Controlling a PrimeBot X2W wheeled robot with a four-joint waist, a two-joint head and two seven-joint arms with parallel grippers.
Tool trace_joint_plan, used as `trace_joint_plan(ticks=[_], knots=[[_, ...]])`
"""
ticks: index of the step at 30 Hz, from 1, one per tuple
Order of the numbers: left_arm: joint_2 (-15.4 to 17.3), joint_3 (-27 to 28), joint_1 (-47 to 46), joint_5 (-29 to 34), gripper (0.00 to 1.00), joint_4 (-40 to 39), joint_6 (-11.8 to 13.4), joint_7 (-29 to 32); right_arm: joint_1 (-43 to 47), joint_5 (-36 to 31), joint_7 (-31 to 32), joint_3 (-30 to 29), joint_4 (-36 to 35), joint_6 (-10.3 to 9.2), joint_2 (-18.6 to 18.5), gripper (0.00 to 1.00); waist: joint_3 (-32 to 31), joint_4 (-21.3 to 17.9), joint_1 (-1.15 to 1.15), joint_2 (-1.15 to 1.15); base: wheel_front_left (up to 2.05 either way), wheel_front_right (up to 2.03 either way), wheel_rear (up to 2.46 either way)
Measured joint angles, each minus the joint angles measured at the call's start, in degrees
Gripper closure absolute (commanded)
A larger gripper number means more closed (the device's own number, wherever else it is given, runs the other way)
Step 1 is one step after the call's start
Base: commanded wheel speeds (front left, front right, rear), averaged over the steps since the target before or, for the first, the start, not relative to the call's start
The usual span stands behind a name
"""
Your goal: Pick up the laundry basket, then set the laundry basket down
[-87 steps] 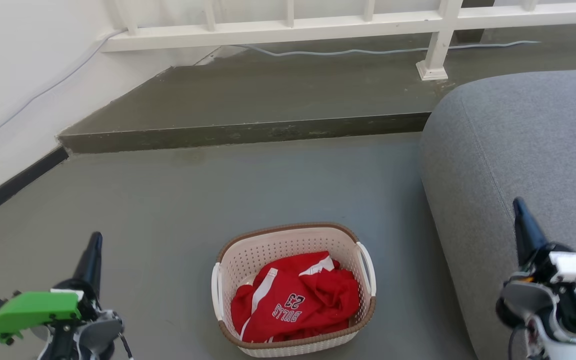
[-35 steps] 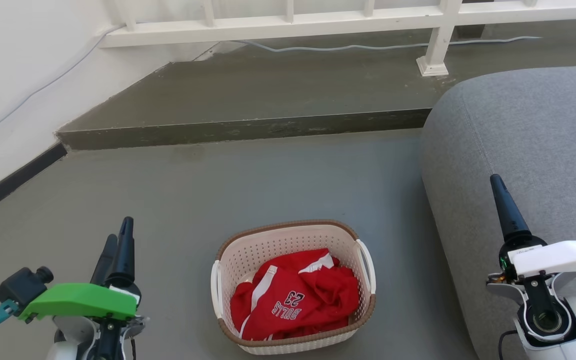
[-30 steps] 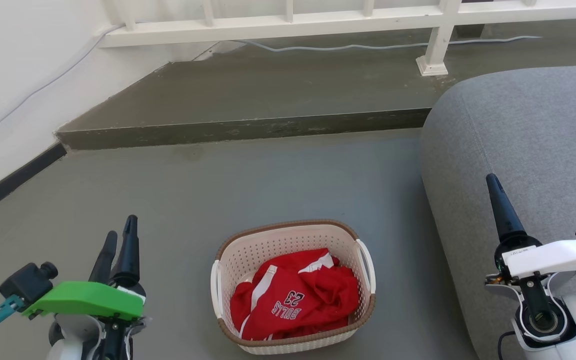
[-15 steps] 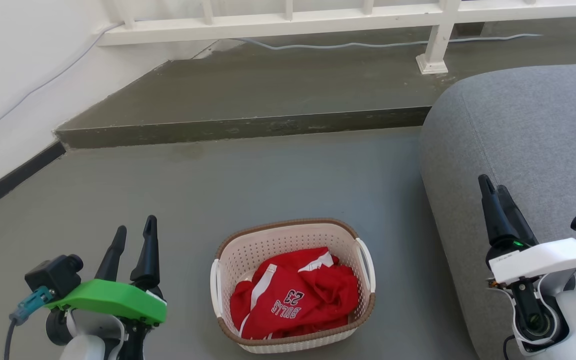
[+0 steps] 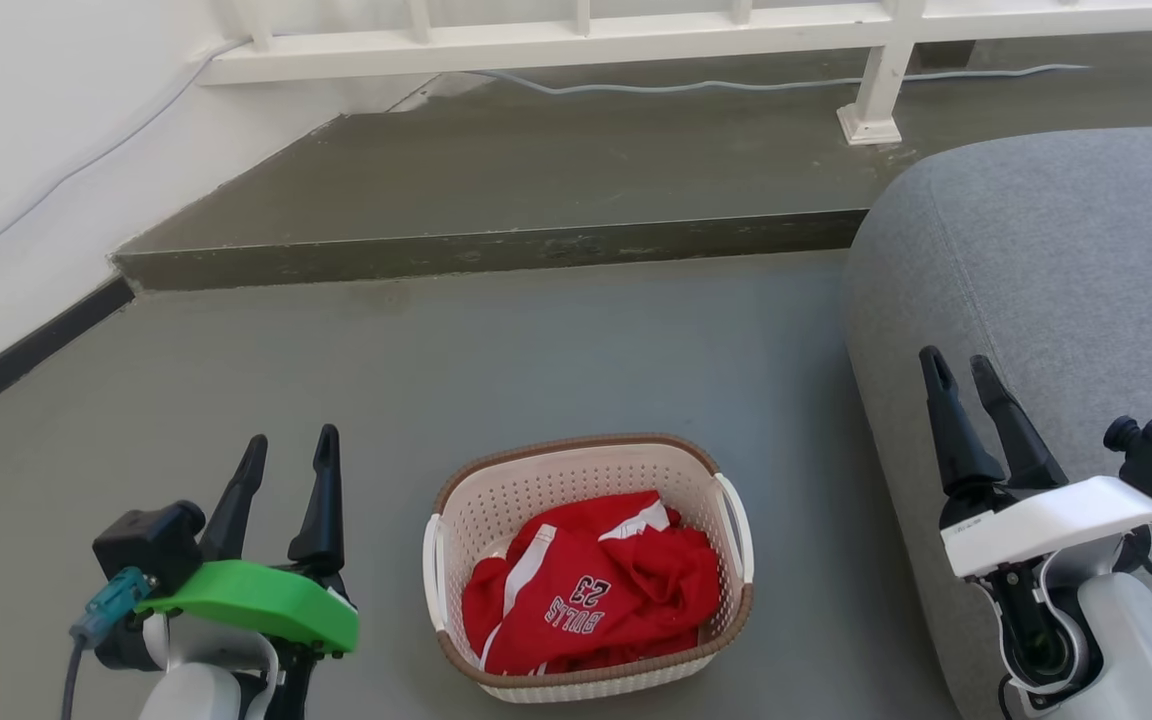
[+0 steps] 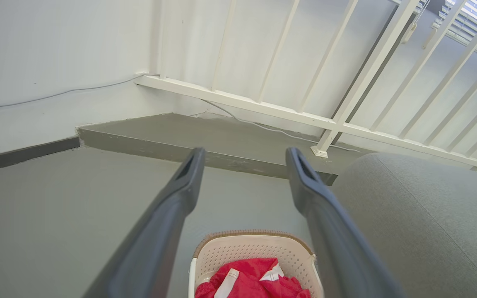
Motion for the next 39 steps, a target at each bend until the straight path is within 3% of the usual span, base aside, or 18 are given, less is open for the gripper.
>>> trace_joint_plan(ticks=[19,39], knots=[[-0.04,-1.88,-0.89,14.19,0.0,-1.04,0.42,-3.83,-0.6,-14.7,-3.83,1.34,0.85,0.01,-0.05,0.0,0.25,0.29,0.0,0.0,0.0,0.0,0.0],[-0.12,-1.34,-0.89,14.34,0.0,0.29,0.42,-3.85,-0.59,-16.52,-3.94,0.15,3.24,0.01,0.87,0.0,-0.25,0.38,0.0,0.0,0.0,0.0,0.0]])
